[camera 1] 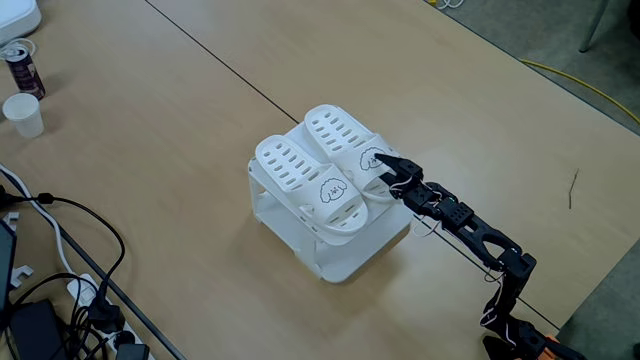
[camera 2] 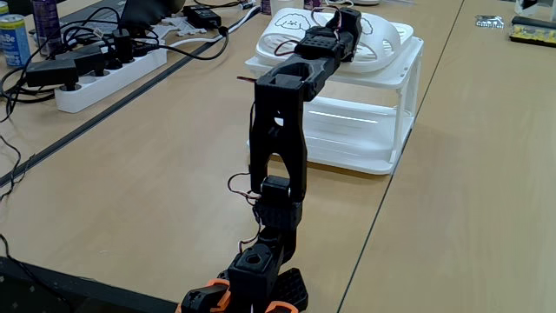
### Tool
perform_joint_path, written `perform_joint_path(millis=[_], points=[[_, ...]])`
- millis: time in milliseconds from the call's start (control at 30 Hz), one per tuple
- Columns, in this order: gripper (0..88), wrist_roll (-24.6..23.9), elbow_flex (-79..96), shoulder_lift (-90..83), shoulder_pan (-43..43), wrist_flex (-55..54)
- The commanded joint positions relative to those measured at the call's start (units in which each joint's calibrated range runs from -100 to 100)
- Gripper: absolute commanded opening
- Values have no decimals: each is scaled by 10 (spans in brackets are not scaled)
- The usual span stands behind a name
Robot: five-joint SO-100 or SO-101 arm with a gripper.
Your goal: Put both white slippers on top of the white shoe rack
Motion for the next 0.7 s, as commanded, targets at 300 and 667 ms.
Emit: perform_joint_path(millis=[300,667], points=[[180,4,-11,-65,27,1],[176,4,-11,-65,47,1]])
